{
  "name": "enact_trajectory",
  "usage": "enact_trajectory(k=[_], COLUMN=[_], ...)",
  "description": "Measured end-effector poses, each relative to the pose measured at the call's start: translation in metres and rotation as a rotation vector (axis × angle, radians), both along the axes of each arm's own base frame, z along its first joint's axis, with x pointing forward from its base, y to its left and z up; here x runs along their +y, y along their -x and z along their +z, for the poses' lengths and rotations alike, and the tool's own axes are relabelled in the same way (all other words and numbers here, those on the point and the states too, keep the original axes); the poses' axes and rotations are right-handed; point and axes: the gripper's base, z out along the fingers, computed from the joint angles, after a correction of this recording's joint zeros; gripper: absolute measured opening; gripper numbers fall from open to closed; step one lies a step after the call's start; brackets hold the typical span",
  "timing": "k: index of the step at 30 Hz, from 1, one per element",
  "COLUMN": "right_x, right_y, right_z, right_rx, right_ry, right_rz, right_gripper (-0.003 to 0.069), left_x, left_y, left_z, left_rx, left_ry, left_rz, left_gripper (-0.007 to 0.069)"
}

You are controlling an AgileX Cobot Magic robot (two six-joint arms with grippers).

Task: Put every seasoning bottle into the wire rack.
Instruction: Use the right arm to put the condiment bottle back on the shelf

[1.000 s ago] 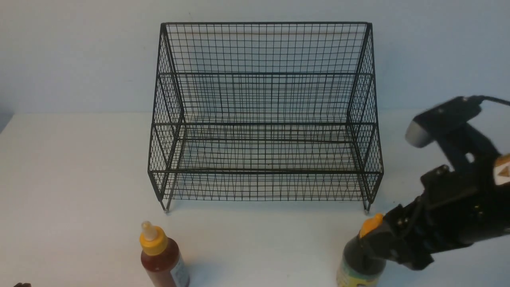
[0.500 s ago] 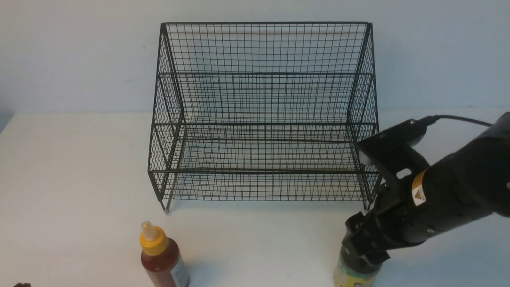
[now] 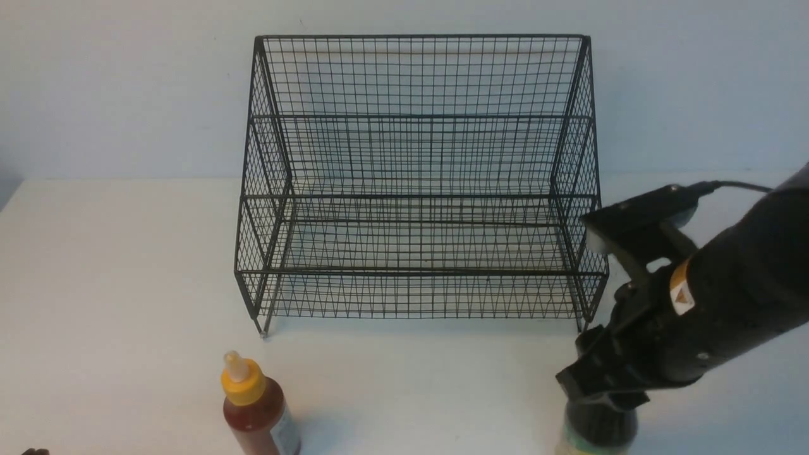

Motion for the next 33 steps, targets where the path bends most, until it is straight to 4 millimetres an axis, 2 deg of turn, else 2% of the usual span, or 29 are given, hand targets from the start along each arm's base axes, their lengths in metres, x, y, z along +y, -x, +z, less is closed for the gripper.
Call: enact_trajectory(k=[2, 3, 4, 5, 6, 8, 11, 13, 14, 16, 22, 27, 33], right_x=[-0.003, -0.004, -0.005, -0.006, -0.006, -0.007, -0.008, -0.006, -0.006, -0.001, 0.016, 0.027, 0.032], right_y=[0.003, 0.002, 0.002, 0.001, 0.001, -0.006, -0.013, -0.024, -0.025, -0.039, -0.072, -0.087, -0.096], right_z=[0.024, 0.047, 0.05, 0.07, 0.072, 0.107, 0.124, 0.133, 0.133, 0.131, 0.102, 0.084, 0.07], right_rx=[-0.015, -0.058, -0.066, -0.114, -0.122, -0.24, -0.311, -0.373, -0.376, -0.413, -0.402, -0.382, -0.339], right_ry=[0.001, -0.011, -0.011, -0.021, -0.022, -0.032, -0.024, 0.013, 0.016, 0.054, 0.079, 0.061, 0.038], right_rz=[0.0, 0.0, 0.0, -0.001, -0.002, -0.009, -0.017, -0.027, -0.029, -0.043, -0.138, -0.173, -0.255], right_gripper=[0.0311, 0.0311, 0.0311, 0.0311, 0.0311, 0.0311, 0.0311, 0.0311, 0.0311, 0.0311, 0.0311, 0.0311, 0.0311], left_x=[0.0, 0.0, 0.0, 0.0, 0.0, 0.0, 0.0, 0.0, 0.0, 0.0, 0.0, 0.0, 0.0], left_y=[0.0, 0.0, 0.0, 0.0, 0.0, 0.0, 0.0, 0.0, 0.0, 0.0, 0.0, 0.0, 0.0], left_z=[0.0, 0.0, 0.0, 0.0, 0.0, 0.0, 0.0, 0.0, 0.0, 0.0, 0.0, 0.0, 0.0], left_rx=[0.0, 0.0, 0.0, 0.0, 0.0, 0.0, 0.0, 0.0, 0.0, 0.0, 0.0, 0.0, 0.0], left_ry=[0.0, 0.0, 0.0, 0.0, 0.0, 0.0, 0.0, 0.0, 0.0, 0.0, 0.0, 0.0, 0.0], left_rz=[0.0, 0.0, 0.0, 0.0, 0.0, 0.0, 0.0, 0.0, 0.0, 0.0, 0.0, 0.0, 0.0], left_gripper=[-0.0012, -0.0012, -0.0012, -0.0012, -0.0012, -0.0012, -0.0012, -0.0012, -0.0012, -0.0012, -0.0012, -0.0012, -0.0012])
